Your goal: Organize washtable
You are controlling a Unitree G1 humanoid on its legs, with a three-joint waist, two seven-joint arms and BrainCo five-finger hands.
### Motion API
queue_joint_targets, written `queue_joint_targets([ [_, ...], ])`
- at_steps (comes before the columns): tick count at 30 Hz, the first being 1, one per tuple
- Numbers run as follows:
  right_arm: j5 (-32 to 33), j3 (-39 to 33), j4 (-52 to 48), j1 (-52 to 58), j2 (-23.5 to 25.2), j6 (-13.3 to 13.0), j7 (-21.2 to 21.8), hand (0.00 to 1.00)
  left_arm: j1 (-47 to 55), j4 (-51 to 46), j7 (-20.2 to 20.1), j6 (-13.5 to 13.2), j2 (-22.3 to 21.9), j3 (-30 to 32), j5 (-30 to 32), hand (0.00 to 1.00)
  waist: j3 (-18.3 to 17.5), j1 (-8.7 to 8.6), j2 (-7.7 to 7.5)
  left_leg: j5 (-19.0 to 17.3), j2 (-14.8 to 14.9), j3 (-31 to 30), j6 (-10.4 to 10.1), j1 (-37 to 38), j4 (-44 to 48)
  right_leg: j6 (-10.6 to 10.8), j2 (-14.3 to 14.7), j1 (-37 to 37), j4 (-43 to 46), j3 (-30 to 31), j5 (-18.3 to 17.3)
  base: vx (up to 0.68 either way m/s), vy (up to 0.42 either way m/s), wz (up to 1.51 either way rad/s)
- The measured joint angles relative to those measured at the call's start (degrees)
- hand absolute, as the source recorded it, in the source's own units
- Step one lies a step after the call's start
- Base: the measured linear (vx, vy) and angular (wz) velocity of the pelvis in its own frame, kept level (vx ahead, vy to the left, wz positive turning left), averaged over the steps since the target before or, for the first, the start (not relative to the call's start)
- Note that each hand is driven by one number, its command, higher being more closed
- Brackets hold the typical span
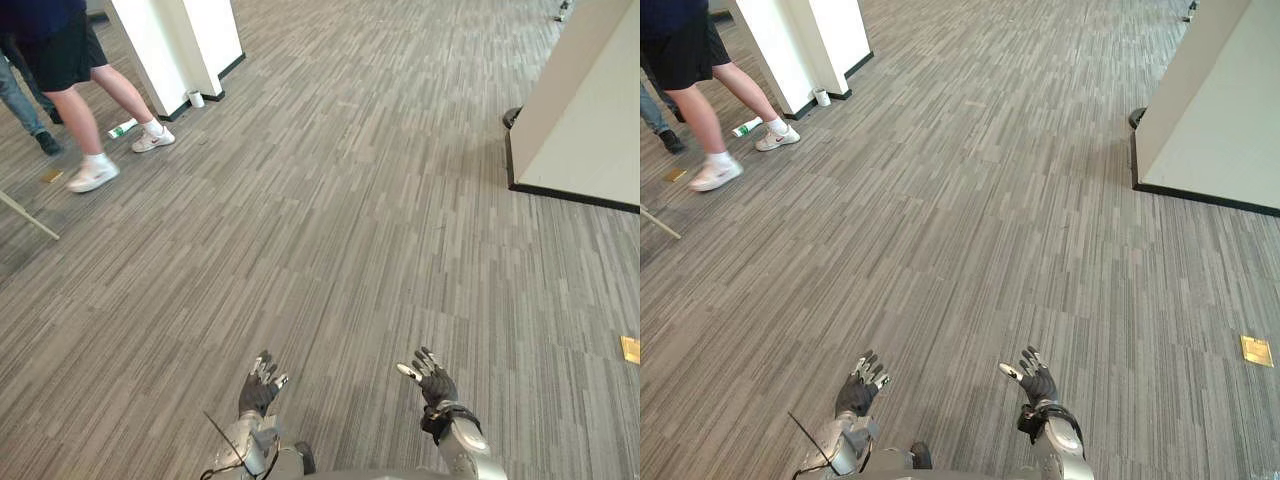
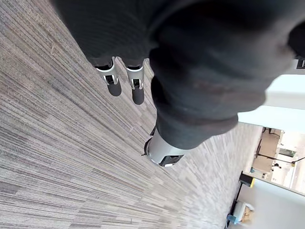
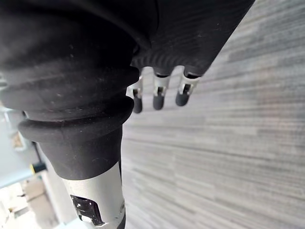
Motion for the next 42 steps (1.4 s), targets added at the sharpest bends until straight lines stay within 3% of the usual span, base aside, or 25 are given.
queue_joint_targets([
  [1,0.01,-0.01,-0.05,0.67,0.87,0.01,-0.02,0.00,-0.83,-0.59,0.02,-0.01,0.89,0.00,0.10,0.00,0.96,-0.82,-1.20,-0.36,-0.18,-0.89,0.17,2.51,-1.88,0.55,2.67,-2.66,1.42,0.69,-3.53,0.37,0.084,0.35],
  [3,0.20,-0.36,-0.11,2.24,1.19,0.01,-0.12,0.00,-2.92,-0.41,-0.01,-0.05,2.08,-1.46,0.08,0.00,1.68,-1.24,-2.13,-1.18,-0.22,-1.85,-0.31,5.43,-4.55,-0.30,6.82,-7.54,-5.08,-0.26,-4.39,0.42,0.056,0.25],
  [5,0.75,-2.06,-0.10,3.00,1.14,0.05,-0.20,0.00,-5.79,0.26,-0.21,-0.10,2.66,-3.77,0.09,0.00,2.04,-2.79,-1.54,-2.25,-0.26,-3.20,-1.85,7.64,-6.79,0.88,10.25,-11.98,-18.10,-0.09,-1.64,0.41,0.020,0.41],
  [7,0.94,-2.90,-0.51,4.14,1.01,0.06,-0.21,0.00,-8.38,1.08,-0.24,-0.20,2.30,-4.56,0.21,0.00,2.28,-4.31,-1.39,-3.97,-1.07,-4.38,-4.31,12.40,-9.03,2.70,11.11,-14.53,-29.48,0.30,5.39,0.65,-0.072,0.68],
  [9,1.03,-2.41,-1.21,5.25,0.78,-0.01,-0.17,0.00,-8.11,1.76,-0.21,-0.40,1.65,-4.75,0.66,0.00,2.04,-4.64,-0.58,-6.41,0.01,-4.03,-8.30,16.73,-6.73,-1.41,11.92,-15.22,-25.97,-0.17,7.06,0.75,-0.150,0.77],
  [10,1.09,-2.40,-1.16,5.35,0.54,0.07,-0.10,0.00,-7.54,1.88,-0.24,-0.64,1.39,-4.75,0.71,0.00,1.82,-5.08,-0.96,-7.21,1.46,-3.68,-9.78,13.79,6.08,-4.86,12.26,-14.15,-22.25,1.68,12.56,0.59,-0.183,0.66],
  [11,1.15,-2.42,-1.17,5.14,-0.29,0.12,-0.09,0.00,-7.24,1.96,-0.20,-0.63,0.80,-4.64,0.70,0.00,1.69,-5.01,1.03,-6.30,4.25,-3.34,-10.63,11.09,13.65,-4.77,13.61,-13.32,-20.48,0.88,10.69,0.75,-0.270,0.37],
  [12,1.66,-2.41,-2.69,4.48,-1.66,0.11,-0.11,0.00,-5.87,2.03,-0.23,-0.64,-0.74,-4.22,0.66,0.00,1.62,-3.92,4.71,0.76,10.58,-3.10,-8.54,5.67,27.77,-5.87,17.80,-9.89,-21.70,-0.17,7.88,0.94,-0.279,-0.47],
  [13,3.99,-2.21,-3.89,3.83,-2.14,-0.06,-0.15,0.00,-4.50,2.33,-0.20,-0.37,-1.60,-3.25,0.56,0.00,1.94,-2.40,6.83,13.81,14.27,-3.80,-5.65,1.77,37.38,-7.30,21.00,-5.86,-25.15,1.48,6.30,0.96,-0.238,-0.78],
  [14,5.05,-1.95,-3.85,3.16,-1.94,-0.20,-0.21,0.00,-4.27,2.67,-0.22,-0.18,-1.46,-2.52,0.56,0.00,2.33,-2.03,7.00,13.31,15.04,-4.35,-5.44,-0.25,41.77,-7.38,22.20,-3.49,-26.99,2.54,6.18,0.96,-0.194,-0.94],
  [15,5.87,-2.04,-3.66,1.54,-1.67,-0.14,-0.42,0.00,-4.56,2.97,-0.20,0.07,-1.46,-1.66,0.53,0.00,2.95,-1.65,6.60,8.08,14.73,-4.73,-3.99,-4.55,48.65,-7.51,23.11,1.49,-30.67,4.92,5.79,0.79,-0.131,-0.79],
  [17,6.92,-1.84,-3.72,-0.57,-0.85,-0.17,-0.65,0.00,-5.02,2.12,-0.17,0.05,-1.14,-1.37,0.47,0.00,4.78,-0.63,3.40,2.91,11.98,-4.34,-3.67,-9.69,49.43,-7.75,22.47,9.60,-35.68,10.02,5.62,0.75,-0.095,-0.72],
  [19,7.53,-1.94,-4.42,-2.62,-0.66,-0.45,-0.44,0.00,-4.84,-0.91,-0.25,-0.03,-1.52,-0.91,-0.17,0.00,5.89,0.70,1.18,-0.02,10.03,-3.25,-3.11,-15.29,37.64,-7.79,21.28,16.81,-39.53,12.99,5.59,0.69,0.011,-0.78],
  [21,8.04,-2.35,-4.96,-4.55,-0.89,-0.51,-0.40,0.00,-4.19,-4.03,-0.38,-0.04,-2.06,-0.58,-0.59,0.00,6.33,1.68,0.15,1.08,8.81,-3.78,-4.80,-18.36,19.90,-7.68,19.70,20.26,-39.71,14.08,3.83,0.61,0.107,-1.04],
  [22,8.01,-2.54,-5.58,-5.04,-1.14,-1.10,-0.40,0.00,-2.96,-6.28,-0.36,-0.03,-2.78,0.04,-0.62,0.00,6.10,2.19,0.02,3.46,8.43,-3.77,-7.72,-19.14,9.54,-5.90,18.17,22.33,-39.56,14.64,1.43,0.84,0.315,-1.31],
  [24,8.01,-2.51,-6.88,-3.99,-1.87,-1.59,-0.34,0.00,-0.53,-9.90,-0.26,-0.11,-3.58,0.17,-0.67,0.00,4.65,2.33,1.88,8.33,9.39,-3.84,-7.53,-19.89,1.51,-1.82,16.75,24.64,-37.24,15.56,-3.91,0.82,0.411,-1.26],
  [25,8.02,-2.40,-6.88,-3.42,-1.74,-1.53,-0.25,0.00,0.05,-10.33,-0.28,-0.28,-3.70,0.10,-1.09,0.00,3.30,3.27,1.50,13.10,8.63,-3.69,-4.77,-20.70,9.18,-0.49,14.25,24.29,-31.47,16.36,-8.25,0.77,0.432,-0.96],
  [27,8.05,-2.05,-6.54,-1.13,0.02,-1.49,-0.22,0.00,-1.06,-10.08,-0.25,-0.29,-2.26,0.23,-1.63,0.00,1.26,2.67,-1.22,7.60,6.17,-1.38,-1.45,-20.75,15.16,-1.13,9.57,19.06,-17.70,15.56,-8.09,0.78,0.422,-0.38],
  [29,8.59,-1.57,-5.23,-1.00,1.92,-1.31,-0.19,0.00,-2.07,-10.46,-0.16,-0.34,-0.72,0.32,-1.63,0.00,1.21,1.92,-3.61,3.39,2.76,0.44,0.64,-17.11,15.74,-2.58,5.17,12.22,-1.01,14.08,1.02,0.67,0.348,0.09],
  [30,9.19,-0.65,-3.80,-1.52,2.84,-1.20,-0.14,0.00,-2.36,-10.45,-0.09,-0.27,-0.23,0.34,-1.69,0.00,1.29,1.86,-3.85,0.71,1.52,1.07,1.34,-13.10,14.77,-3.16,3.12,8.15,9.50,11.54,5.13,0.68,0.298,-0.02],
  [33,9.03,2.62,-1.93,-1.58,3.13,-0.38,0.88,0.00,-2.03,-10.44,0.06,-0.32,-0.20,0.08,-1.82,0.00,2.04,1.94,-1.51,-2.43,-0.23,1.75,2.01,1.54,5.29,-4.57,5.13,0.13,20.36,4.62,-1.63,0.64,0.205,-0.08],
  [36,8.56,1.72,-3.03,-0.18,2.98,-0.35,2.23,0.00,-4.00,-9.95,-0.06,-0.83,0.76,-1.51,-1.82,0.00,2.22,-0.70,-0.86,-2.66,-1.36,-0.14,1.59,10.48,-4.07,-3.63,10.41,-9.81,3.79,-1.14,-5.19,0.69,0.084,0.43],
  [37,8.32,0.21,-2.79,0.79,2.60,-0.29,2.08,0.00,-5.67,-8.46,-0.19,-0.79,1.16,-2.78,-1.77,0.00,2.23,-2.30,-0.88,-3.10,-1.90,-2.27,0.47,12.90,-6.05,-1.96,11.12,-12.02,-10.42,-1.88,-2.49,0.64,-0.022,1.01],
  [40,8.00,-1.33,-2.78,3.13,1.71,-0.17,1.88,0.00,-7.82,-5.94,-0.19,-0.85,1.05,-4.76,-1.38,0.00,1.43,-3.39,-1.59,-7.22,-2.32,-4.74,-3.22,18.58,-7.01,0.50,10.86,-14.67,-30.30,-0.95,5.80,0.66,-0.108,0.87],
  [42,7.82,-1.15,-2.41,3.93,1.12,0.15,1.97,0.00,-7.62,-2.98,-0.02,-0.79,0.86,-4.73,-1.38,0.00,1.09,-3.38,-0.94,-8.36,1.76,-5.05,-5.69,14.77,11.59,-5.90,12.23,-14.47,-23.05,1.01,14.03,0.99,-0.289,0.67],
])
